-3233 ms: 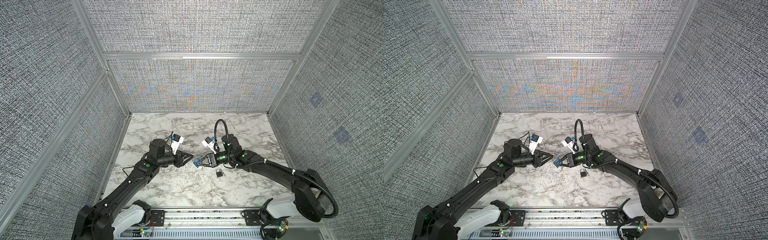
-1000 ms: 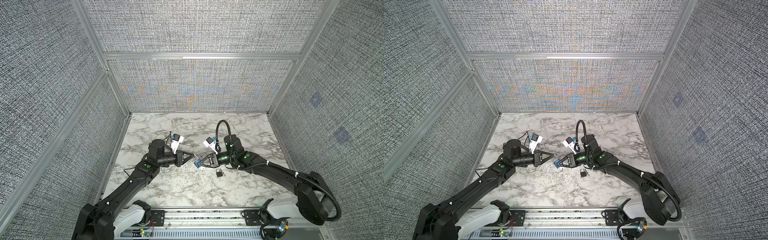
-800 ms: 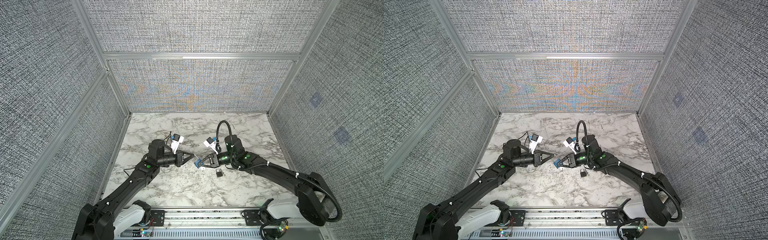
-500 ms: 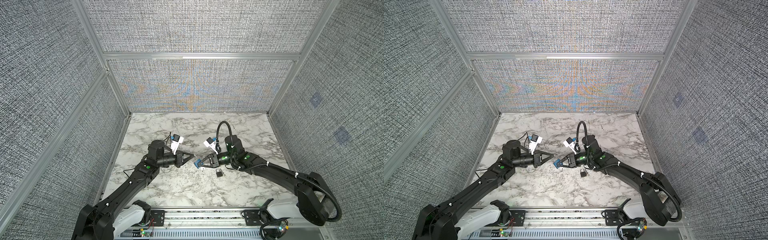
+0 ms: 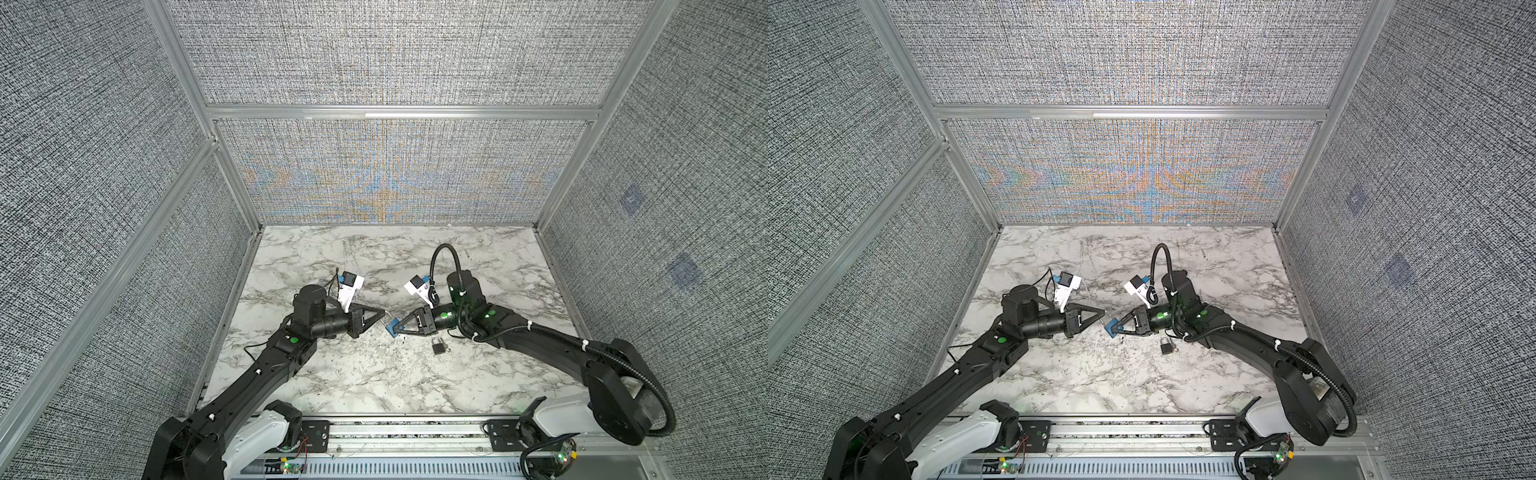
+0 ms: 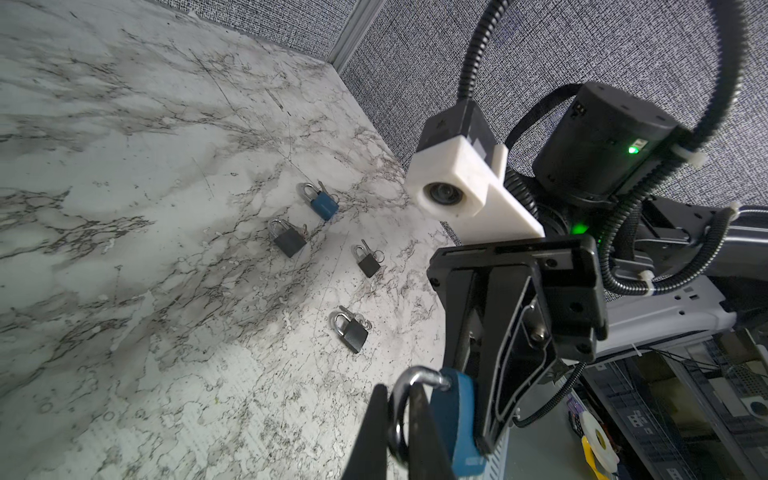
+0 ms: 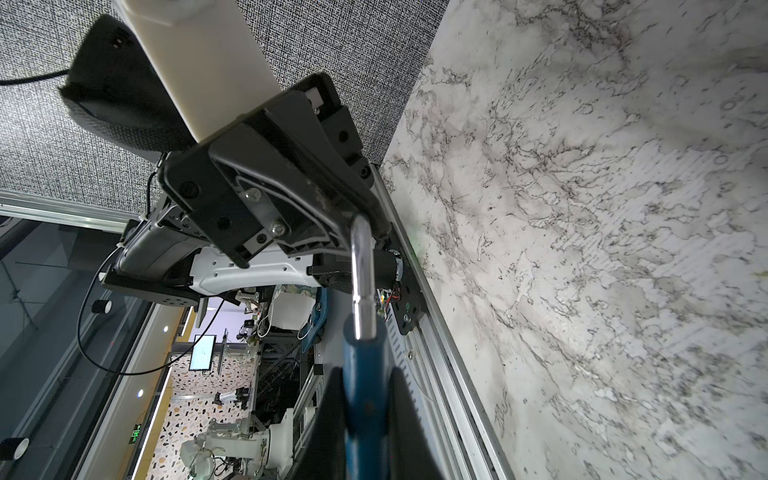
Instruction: Lock with the key
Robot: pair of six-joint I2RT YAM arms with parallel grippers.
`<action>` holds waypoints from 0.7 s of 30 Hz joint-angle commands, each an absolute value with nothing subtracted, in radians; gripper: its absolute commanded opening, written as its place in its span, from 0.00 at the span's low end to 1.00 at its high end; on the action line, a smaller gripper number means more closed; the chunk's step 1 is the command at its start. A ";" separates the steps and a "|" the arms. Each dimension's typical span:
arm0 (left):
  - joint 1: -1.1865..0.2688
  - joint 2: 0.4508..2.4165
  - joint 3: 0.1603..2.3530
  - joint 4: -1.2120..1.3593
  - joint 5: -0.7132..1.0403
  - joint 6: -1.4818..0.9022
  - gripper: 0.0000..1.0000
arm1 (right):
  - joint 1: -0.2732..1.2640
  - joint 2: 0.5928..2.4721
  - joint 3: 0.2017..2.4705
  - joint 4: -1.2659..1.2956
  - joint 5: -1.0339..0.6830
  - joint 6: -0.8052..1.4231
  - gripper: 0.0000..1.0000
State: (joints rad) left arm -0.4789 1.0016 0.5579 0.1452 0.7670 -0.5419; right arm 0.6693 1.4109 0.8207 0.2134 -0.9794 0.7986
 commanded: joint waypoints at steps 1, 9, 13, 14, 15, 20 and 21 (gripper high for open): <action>-0.492 0.996 0.548 0.128 0.813 -0.546 0.00 | 0.670 1.416 0.845 0.355 -0.966 0.816 0.00; -0.519 0.982 0.535 0.139 0.813 -0.575 0.00 | 0.669 1.444 0.872 0.337 -0.929 0.807 0.00; -0.540 0.979 0.519 0.164 0.812 -0.599 0.00 | 0.668 1.452 0.879 0.334 -0.904 0.802 0.00; -0.545 0.980 0.516 0.167 0.811 -0.601 0.00 | 0.667 1.455 0.880 0.334 -0.900 0.801 0.00; -0.549 0.979 0.514 0.169 0.810 -0.603 0.00 | 0.665 1.457 0.881 0.334 -0.896 0.801 0.00; -0.571 0.981 0.511 0.177 0.807 -0.616 0.00 | 0.660 1.465 0.892 0.337 -0.881 0.798 0.00; -0.575 0.983 0.511 0.179 0.808 -0.618 0.00 | 0.660 1.468 0.893 0.338 -0.880 0.798 0.00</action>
